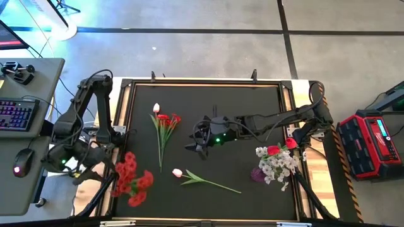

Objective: Sort flowers into vase by color
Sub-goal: Adjust the green vase

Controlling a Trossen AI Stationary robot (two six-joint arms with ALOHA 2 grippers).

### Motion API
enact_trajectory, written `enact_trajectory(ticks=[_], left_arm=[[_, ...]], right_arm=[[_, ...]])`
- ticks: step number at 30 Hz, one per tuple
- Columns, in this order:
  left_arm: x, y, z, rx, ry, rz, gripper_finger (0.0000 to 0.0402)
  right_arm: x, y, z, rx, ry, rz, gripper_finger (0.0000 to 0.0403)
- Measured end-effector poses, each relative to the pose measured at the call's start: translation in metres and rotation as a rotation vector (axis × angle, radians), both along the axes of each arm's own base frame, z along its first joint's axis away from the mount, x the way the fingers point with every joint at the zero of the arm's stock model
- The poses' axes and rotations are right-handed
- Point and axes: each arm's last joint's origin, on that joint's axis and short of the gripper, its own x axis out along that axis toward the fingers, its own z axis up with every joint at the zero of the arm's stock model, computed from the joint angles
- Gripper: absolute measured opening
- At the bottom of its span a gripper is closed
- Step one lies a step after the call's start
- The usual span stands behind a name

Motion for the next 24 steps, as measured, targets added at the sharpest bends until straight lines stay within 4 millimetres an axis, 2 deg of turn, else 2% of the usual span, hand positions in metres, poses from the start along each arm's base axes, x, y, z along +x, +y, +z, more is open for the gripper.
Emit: enact_trajectory(ticks=[4,11,20,24], left_arm=[[0.0,-0.008,-0.008,0.088,-0.001,0.005,0.0237],[0.003,-0.035,-0.029,0.26,0.055,0.013,0.0237],[0.01,-0.059,-0.051,0.317,0.097,0.147,0.0239],[0.009,-0.068,-0.058,0.337,0.093,0.148,0.0247]], right_arm=[[-0.001,0.0,-0.003,-0.002,0.033,-0.001,0.0287],[-0.002,-0.001,-0.004,-0.016,0.051,-0.007,0.0287],[-0.001,-0.006,-0.004,-0.034,0.049,-0.014,0.0287],[-0.001,-0.007,-0.004,-0.034,0.05,-0.015,0.0287]])
